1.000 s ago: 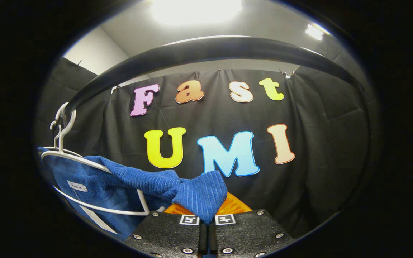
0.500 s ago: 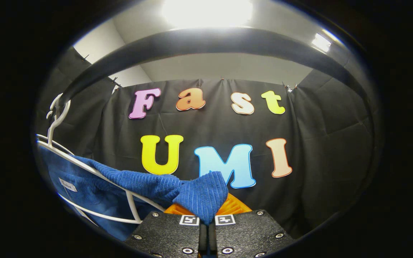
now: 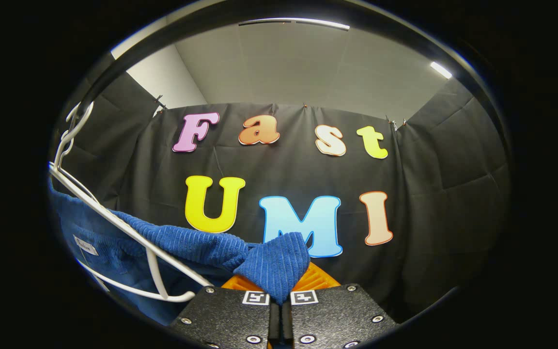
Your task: Grasp the clothes on the hanger with both hands and then place them into the laundry hamper below.
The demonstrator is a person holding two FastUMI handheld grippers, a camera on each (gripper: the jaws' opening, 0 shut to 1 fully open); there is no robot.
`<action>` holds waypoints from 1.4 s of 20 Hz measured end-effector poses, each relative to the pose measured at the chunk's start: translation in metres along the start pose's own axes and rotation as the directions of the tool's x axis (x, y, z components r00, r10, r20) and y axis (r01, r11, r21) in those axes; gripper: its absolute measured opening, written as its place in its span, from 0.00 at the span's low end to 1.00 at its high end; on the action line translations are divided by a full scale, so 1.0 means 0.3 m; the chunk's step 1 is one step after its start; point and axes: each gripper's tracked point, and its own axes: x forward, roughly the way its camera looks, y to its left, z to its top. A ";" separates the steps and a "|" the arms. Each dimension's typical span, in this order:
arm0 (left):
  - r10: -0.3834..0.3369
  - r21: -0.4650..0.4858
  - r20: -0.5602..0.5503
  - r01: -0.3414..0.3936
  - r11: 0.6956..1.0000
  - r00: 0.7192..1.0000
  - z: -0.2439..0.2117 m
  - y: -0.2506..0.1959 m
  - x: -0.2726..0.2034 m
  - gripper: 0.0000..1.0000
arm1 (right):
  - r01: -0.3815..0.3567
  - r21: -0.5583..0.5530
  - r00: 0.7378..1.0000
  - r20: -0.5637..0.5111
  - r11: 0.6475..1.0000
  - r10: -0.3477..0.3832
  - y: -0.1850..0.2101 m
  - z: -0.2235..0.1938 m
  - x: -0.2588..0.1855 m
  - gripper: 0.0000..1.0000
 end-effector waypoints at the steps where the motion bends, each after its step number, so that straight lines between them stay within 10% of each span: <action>1: -0.008 -0.009 0.000 0.008 1.000 1.000 -0.009 -0.002 0.009 0.00 | 0.003 -0.004 1.000 -0.002 1.000 -0.003 -0.003 -0.006 0.002 0.03; 11: -0.044 -0.157 -0.077 0.031 0.987 0.996 -0.210 0.003 0.065 0.02 | -0.043 -0.087 0.996 -0.080 0.995 0.037 0.059 -0.127 0.065 0.03; 28: 0.028 -0.120 -0.133 -0.044 0.992 0.991 -0.395 -0.097 -0.334 0.02 | -0.154 0.003 0.960 -0.238 0.988 0.150 0.026 -0.165 -0.354 0.03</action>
